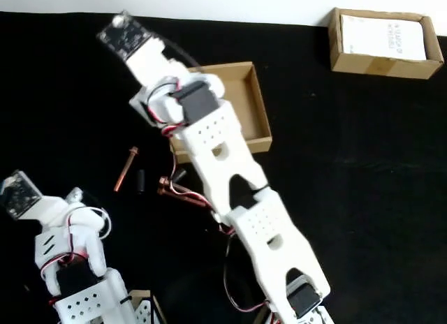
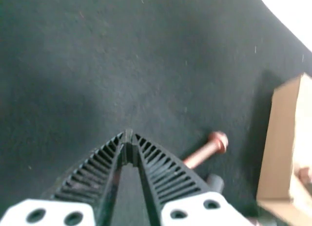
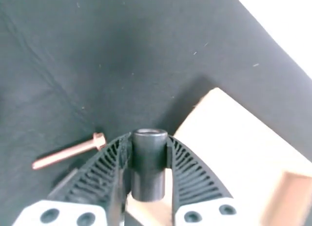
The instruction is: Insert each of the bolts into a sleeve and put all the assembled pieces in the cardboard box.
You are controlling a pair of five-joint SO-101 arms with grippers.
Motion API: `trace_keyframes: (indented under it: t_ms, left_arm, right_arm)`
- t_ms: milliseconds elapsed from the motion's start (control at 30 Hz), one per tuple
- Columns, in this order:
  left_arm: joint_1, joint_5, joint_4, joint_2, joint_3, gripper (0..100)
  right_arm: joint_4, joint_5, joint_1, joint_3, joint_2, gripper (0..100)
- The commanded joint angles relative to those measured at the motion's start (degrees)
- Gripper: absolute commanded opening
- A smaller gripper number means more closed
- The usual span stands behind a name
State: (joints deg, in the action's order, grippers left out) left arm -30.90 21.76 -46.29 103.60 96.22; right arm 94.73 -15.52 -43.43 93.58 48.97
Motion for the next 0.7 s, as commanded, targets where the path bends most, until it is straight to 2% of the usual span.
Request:
trace_keyframes:
  t_ms: [0, 133, 300, 367, 500, 667]
  left_arm:
    - [1.71, -0.53, -1.05, 0.13, 0.92, 1]
    - [1.98, -0.79, -3.34, 0.13, 0.92, 2]
    - [1.71, -3.87, -12.57, 0.13, 0.04, 18]
    - [1.54, -5.63, -15.47, 0.13, -2.15, 18]
    - [2.42, -8.97, -16.62, 0.13, -9.36, 16]
    - [7.96, -13.45, -18.46, -0.48, -18.59, 16]
  right_arm:
    - [6.64, 1.76, 0.48, 7.96, -13.14, 0.7]
    - [6.55, 8.35, 4.88, 7.25, -22.11, 0.7]
    - [6.55, 9.32, 9.63, 6.11, -32.04, 0.6]
    - [6.55, 9.41, 9.98, 1.54, -37.85, 0.6]
    - [6.55, 11.16, 8.13, -17.36, -53.76, 0.6]
    - [6.29, 17.14, 7.34, -48.31, -73.71, 0.6]
